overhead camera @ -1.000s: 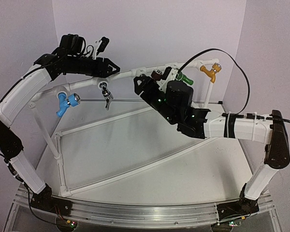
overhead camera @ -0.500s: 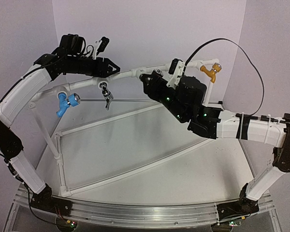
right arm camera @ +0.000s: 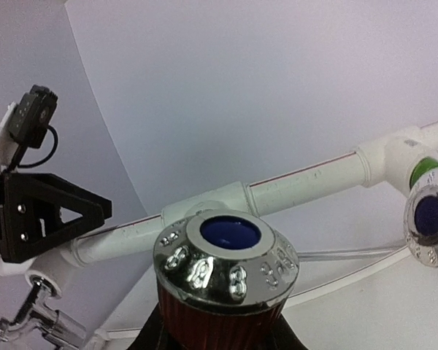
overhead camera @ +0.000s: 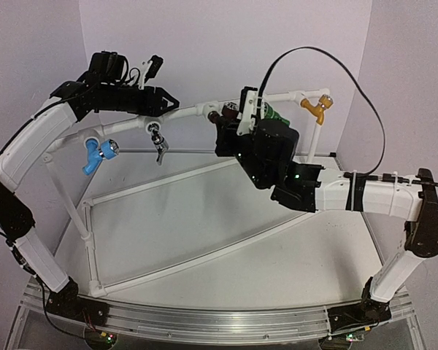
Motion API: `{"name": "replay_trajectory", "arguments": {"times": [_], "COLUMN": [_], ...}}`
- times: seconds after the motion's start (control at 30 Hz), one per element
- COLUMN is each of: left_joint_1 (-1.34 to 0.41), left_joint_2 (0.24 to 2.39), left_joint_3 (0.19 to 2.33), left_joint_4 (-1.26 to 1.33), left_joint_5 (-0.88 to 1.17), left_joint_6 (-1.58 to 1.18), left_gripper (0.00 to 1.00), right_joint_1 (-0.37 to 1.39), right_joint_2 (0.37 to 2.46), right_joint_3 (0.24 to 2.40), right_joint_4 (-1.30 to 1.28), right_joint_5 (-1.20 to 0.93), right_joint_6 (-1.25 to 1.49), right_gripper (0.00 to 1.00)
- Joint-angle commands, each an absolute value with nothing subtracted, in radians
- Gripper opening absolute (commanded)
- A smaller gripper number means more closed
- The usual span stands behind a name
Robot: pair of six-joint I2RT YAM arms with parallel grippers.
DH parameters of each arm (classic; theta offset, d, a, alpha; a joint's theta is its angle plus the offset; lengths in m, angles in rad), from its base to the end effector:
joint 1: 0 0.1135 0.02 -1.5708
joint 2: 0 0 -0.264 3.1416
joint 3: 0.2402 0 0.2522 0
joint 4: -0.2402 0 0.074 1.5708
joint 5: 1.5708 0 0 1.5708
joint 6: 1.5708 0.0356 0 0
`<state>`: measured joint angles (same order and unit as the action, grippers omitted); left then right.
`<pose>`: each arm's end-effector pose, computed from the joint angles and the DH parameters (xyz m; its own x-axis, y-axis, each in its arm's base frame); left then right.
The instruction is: Install the water faucets
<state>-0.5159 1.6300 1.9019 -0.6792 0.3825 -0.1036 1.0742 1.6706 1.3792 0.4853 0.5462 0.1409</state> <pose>0.3011 -0.1861 0.4582 -0.4209 0.1284 -0.8980 0.7161 0.6547 -0.2420 0.2071 0.3434 0.3834 0.0195 0.2878 -0.9575 -0.5163 0.8230 0.2369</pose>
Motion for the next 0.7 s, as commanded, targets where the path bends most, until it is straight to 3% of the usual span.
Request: {"name": "replay_trajectory", "arguments": {"times": [0.0,0.2,0.4,0.5,0.67], "left_joint_1": [-0.536,-0.535,-0.534,-0.532,-0.528], "left_joint_2": [1.654,1.649,1.640,1.634,1.639], "left_joint_3": [1.830,1.815,1.823,1.834,1.868], "left_joint_4": [-0.889,-0.886,-0.883,-0.875,-0.876], "left_joint_5": [0.400,0.398,0.370,0.352,0.374], "left_joint_6": [-0.129,-0.129,-0.142,-0.156,-0.178], "left_gripper": [0.53,0.53,0.54,0.57,0.69], "right_joint_1": [1.199,1.197,1.194,1.190,1.171], "right_joint_2": [1.758,1.741,1.713,1.658,1.518], "right_joint_3": [1.397,1.331,1.346,1.330,1.300], "right_joint_4": [0.646,0.674,0.422,0.331,0.192], "right_joint_5": [0.541,0.466,0.427,0.450,0.377], "right_joint_6": [-0.631,-0.851,-1.175,-1.282,-1.207], "right_gripper": [0.00,0.00,0.00,0.00,0.00]}}
